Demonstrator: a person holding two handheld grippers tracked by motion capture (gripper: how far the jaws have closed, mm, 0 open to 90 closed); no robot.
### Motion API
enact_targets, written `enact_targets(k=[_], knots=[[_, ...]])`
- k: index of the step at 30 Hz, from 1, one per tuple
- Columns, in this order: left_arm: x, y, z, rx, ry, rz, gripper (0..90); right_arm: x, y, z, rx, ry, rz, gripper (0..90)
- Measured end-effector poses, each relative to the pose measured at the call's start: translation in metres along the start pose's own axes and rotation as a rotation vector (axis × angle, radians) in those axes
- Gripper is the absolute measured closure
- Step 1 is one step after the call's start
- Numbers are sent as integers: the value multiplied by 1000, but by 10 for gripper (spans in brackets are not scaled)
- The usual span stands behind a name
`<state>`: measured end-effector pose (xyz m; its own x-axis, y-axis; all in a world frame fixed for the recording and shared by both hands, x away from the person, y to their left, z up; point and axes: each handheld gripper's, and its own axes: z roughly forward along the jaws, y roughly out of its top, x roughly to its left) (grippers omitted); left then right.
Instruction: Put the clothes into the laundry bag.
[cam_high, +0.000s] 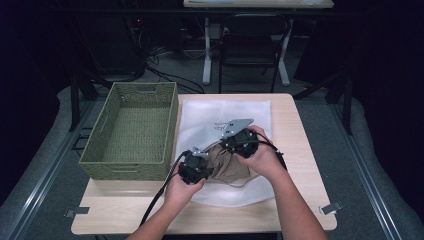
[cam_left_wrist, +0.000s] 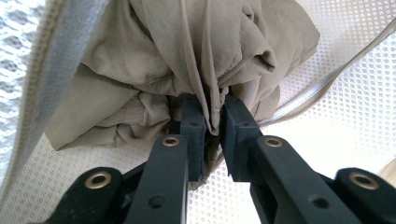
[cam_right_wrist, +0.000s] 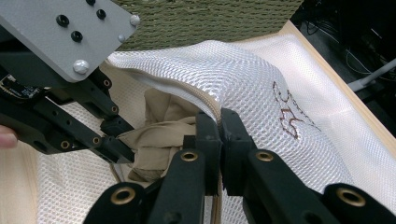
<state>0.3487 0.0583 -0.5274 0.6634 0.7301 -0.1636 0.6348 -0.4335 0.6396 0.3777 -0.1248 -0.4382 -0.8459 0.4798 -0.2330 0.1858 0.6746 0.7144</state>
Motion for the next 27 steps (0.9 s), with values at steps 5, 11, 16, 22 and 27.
enact_targets(k=[5, 11, 16, 22, 27], knots=[[1, 1, 0, -11, 4, -3, 838, 1, 0, 0, 2, 3, 2, 878], [2, 4, 1, -15, -1, -9, 843, 1, 0, 1, 4, 2, -1, 878], [2, 8, 3, -17, 0, -11, 843, 1, 0, 1, 3, 2, -3, 878], [2, 13, 5, -32, -1, -39, 843, 1, 0, 0, 2, 0, -1, 878], [2, 17, 6, -40, 5, -39, 844, 1, 0, 0, 0, 2, -4, 878]])
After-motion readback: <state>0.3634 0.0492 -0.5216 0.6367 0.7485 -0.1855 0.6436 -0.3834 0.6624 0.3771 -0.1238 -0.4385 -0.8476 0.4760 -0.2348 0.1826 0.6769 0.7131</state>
